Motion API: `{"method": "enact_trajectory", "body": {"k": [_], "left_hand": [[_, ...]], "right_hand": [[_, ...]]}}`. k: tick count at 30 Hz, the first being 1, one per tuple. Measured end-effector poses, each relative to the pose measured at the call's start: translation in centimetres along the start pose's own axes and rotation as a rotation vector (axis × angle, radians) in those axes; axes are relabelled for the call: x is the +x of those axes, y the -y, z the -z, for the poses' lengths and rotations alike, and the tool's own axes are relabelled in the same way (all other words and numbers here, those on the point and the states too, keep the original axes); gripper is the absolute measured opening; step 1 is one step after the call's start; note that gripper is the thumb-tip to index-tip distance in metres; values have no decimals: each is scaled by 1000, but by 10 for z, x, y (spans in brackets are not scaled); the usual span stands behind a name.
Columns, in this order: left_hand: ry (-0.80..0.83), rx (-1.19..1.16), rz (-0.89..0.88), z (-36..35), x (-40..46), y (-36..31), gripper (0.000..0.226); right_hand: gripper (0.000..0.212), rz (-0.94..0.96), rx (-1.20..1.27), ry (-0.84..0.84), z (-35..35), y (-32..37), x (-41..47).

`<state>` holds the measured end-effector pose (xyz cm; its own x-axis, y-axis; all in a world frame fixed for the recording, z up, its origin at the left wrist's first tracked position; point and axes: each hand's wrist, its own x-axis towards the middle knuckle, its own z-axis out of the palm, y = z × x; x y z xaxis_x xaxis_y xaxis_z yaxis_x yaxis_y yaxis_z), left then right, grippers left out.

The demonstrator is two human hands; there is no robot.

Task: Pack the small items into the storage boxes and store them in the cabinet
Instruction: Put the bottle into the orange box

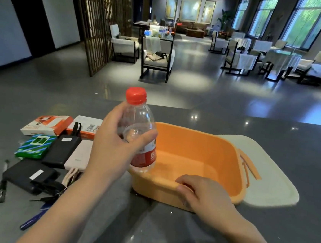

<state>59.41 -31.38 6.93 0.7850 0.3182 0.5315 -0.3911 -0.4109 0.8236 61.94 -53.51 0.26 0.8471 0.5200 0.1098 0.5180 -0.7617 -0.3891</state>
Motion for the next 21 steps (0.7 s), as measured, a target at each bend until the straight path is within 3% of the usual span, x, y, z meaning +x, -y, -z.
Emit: {"method": "enact_trajectory", "body": {"k": [3, 5, 8, 10, 16, 19, 21], "left_hand": [[72, -30, 23, -11, 10, -2, 54], [107, -17, 54, -20, 10, 4, 54], [168, -95, 113, -36, 8, 17, 52], [203, -133, 153, -47, 6, 25, 53], [283, -99, 167, -63, 5, 44, 61], [354, 216, 153, -46, 8, 63, 88], [394, 451, 187, -29, 10, 79, 93]], "right_hand": [[25, 9, 76, 194, 16, -5, -6], [24, -24, 202, 168, 27, -9, -2], [67, -43, 332, -53, 36, -8, 18], [86, 7, 435, -64, 35, 2, 35], [62, -72, 621, -236, 13, -1, 72], [61, -125, 529, -209, 14, -16, 83], [62, -155, 381, -151, 18, -27, 91]]}}
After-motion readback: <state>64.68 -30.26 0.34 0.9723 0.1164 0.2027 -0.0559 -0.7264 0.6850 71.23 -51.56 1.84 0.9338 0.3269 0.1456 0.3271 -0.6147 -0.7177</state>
